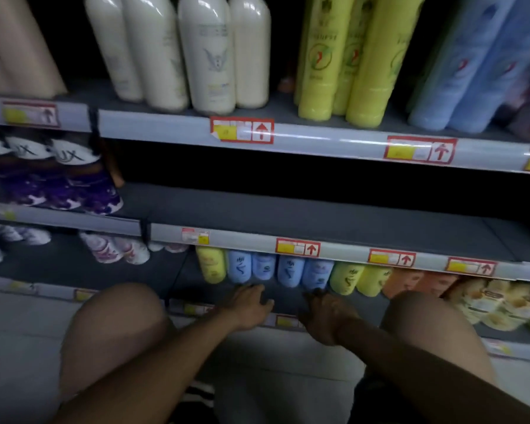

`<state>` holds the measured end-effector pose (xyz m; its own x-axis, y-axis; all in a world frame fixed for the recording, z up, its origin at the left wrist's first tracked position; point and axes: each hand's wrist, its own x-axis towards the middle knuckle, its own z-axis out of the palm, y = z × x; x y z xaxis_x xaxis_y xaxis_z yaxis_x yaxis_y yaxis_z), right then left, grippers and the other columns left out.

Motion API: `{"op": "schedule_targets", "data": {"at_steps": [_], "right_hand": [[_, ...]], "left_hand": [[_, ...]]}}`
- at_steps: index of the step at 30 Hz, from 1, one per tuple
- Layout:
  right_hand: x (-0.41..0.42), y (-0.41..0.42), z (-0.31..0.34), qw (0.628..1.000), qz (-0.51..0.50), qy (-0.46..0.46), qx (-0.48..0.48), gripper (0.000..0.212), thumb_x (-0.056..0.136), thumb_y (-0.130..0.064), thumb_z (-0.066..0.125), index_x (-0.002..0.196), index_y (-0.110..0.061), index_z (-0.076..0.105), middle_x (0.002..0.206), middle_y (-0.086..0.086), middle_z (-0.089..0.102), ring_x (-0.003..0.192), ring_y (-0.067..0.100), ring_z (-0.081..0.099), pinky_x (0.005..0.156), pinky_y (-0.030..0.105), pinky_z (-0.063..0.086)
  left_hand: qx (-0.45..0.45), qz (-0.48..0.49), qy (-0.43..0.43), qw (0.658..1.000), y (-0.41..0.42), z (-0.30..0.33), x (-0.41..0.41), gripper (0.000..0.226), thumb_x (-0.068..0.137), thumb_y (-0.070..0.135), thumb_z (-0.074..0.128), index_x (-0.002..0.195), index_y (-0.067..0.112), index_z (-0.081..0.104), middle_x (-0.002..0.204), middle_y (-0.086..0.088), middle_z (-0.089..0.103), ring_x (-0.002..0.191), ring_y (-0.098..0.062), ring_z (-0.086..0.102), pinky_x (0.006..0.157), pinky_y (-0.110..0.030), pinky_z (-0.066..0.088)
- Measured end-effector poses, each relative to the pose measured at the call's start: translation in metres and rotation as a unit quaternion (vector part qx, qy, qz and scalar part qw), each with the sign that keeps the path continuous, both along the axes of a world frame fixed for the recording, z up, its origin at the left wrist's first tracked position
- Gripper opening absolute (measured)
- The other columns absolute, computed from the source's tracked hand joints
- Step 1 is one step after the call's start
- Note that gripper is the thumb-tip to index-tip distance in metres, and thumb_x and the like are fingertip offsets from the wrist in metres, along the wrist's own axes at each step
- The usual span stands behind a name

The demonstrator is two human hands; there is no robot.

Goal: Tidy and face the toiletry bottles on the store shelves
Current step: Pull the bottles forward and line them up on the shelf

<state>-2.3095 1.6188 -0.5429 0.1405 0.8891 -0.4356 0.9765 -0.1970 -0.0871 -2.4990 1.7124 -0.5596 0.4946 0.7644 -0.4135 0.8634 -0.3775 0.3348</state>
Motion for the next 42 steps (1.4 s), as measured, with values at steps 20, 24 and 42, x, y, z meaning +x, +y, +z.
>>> {"op": "schedule_targets", "data": {"at_steps": [20, 24, 42], "right_hand": [[-0.037, 0.069, 0.07, 0.971, 0.117, 0.073, 0.195, 0.058, 0.093, -0.054, 0.046, 0.143, -0.028, 0.061, 0.138, -0.004, 0.062, 0.128, 0.015, 0.062, 0.105, 0.028, 0.051], [-0.042, 0.089, 0.075, 0.968, 0.133, 0.088, 0.195, 0.069, 0.095, -0.051, 0.048, 0.16, -0.034, 0.03, 0.158, -0.008, 0.038, 0.142, 0.016, 0.043, 0.115, 0.029, 0.039], [-0.068, 0.13, 0.102, 0.924, 0.071, 0.061, 0.371, 0.061, 0.081, -0.058, 0.054, 0.133, -0.028, 0.061, 0.13, -0.011, 0.064, 0.115, 0.015, 0.066, 0.075, 0.024, 0.061]], "left_hand": [[0.216, 0.053, -0.109, 0.969, 0.072, 0.117, -0.011, 0.053, 0.105, 0.056, 0.04, 0.15, 0.029, 0.047, 0.152, 0.007, 0.049, 0.139, -0.017, 0.045, 0.11, -0.029, 0.04], [0.234, 0.044, -0.089, 0.967, 0.086, 0.118, -0.014, 0.059, 0.104, 0.059, 0.035, 0.156, 0.031, 0.035, 0.16, 0.01, 0.037, 0.145, -0.016, 0.036, 0.117, -0.033, 0.034], [0.237, 0.083, -0.215, 0.944, 0.137, 0.095, -0.081, 0.07, 0.091, 0.076, 0.023, 0.149, 0.042, 0.043, 0.149, 0.024, 0.043, 0.137, -0.002, 0.044, 0.112, -0.027, 0.041]]}}
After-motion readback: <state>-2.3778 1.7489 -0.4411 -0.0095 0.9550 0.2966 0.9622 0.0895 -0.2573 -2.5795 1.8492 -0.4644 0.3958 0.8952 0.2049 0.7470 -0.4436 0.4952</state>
